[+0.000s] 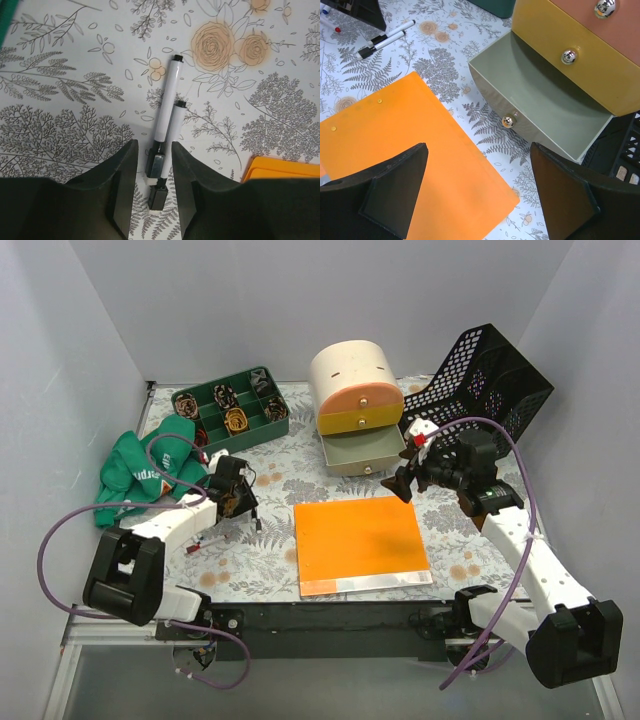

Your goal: Organize the desk

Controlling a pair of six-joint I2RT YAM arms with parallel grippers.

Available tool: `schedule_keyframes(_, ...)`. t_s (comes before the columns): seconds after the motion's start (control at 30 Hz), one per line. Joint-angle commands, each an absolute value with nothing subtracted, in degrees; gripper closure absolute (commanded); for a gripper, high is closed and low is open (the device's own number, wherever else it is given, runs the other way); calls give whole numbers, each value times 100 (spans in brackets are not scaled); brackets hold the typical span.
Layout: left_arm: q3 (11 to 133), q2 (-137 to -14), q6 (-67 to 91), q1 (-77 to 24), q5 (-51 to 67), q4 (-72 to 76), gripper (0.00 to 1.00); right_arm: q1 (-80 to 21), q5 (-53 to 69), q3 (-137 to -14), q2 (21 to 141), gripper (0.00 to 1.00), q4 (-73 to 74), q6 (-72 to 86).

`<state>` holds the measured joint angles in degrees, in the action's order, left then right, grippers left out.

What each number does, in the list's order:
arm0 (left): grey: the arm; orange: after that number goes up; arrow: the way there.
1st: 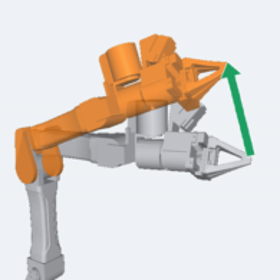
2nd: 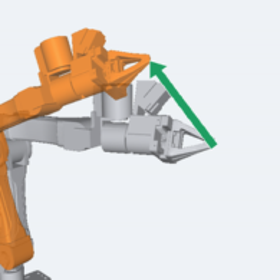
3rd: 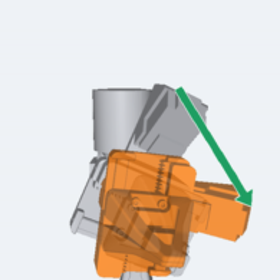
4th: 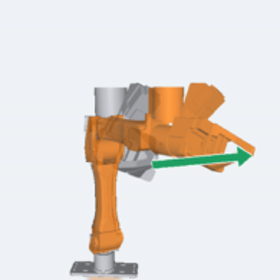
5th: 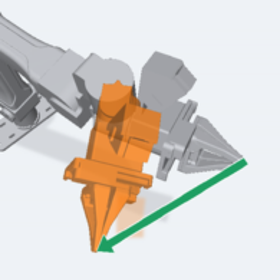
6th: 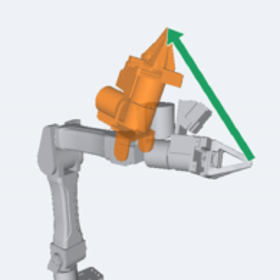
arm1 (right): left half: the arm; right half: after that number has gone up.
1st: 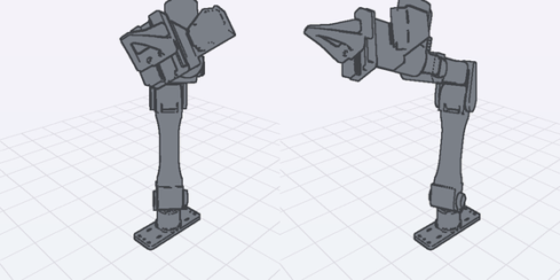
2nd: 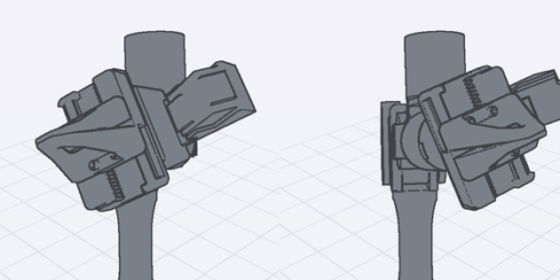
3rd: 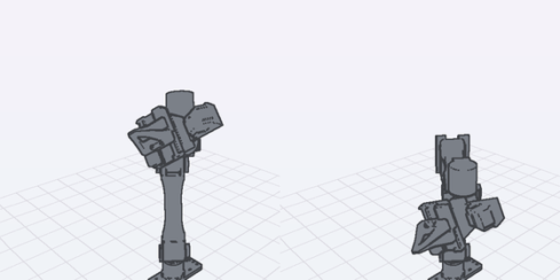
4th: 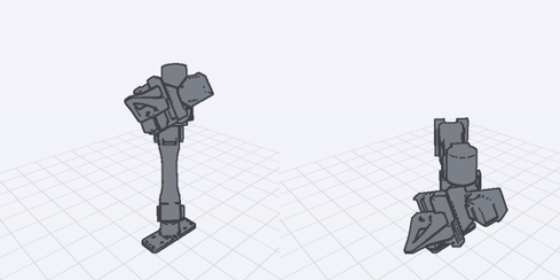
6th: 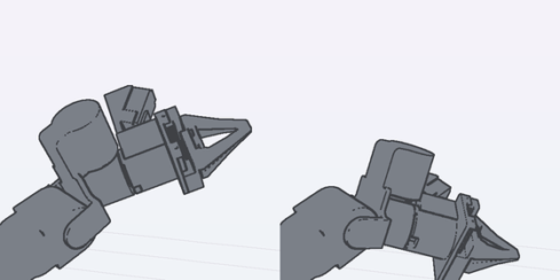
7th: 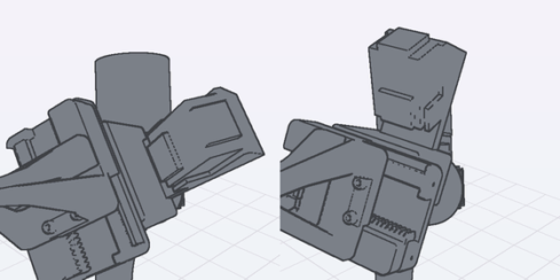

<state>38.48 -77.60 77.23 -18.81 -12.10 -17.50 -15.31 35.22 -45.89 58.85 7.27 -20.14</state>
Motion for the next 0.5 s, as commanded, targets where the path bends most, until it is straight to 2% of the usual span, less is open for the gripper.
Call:
schedule_keyframes(0.0, 4175, -7936, 7550, -1854, -1090, -1626, 68, -1494, 3797, -4570, 5713, 8, 712, -2074)
schedule_keyframes(0.23, 4289, -8340, 7479, -1854, -1142, -1766, 68, -1494, 3841, -4632, 5651, 8, 782, -2074)
schedule_keyframes(0.47, 4359, -8525, 7339, -1854, -1283, -1819, 76, -1494, 3929, -4632, 5651, 9, 809, -2083)
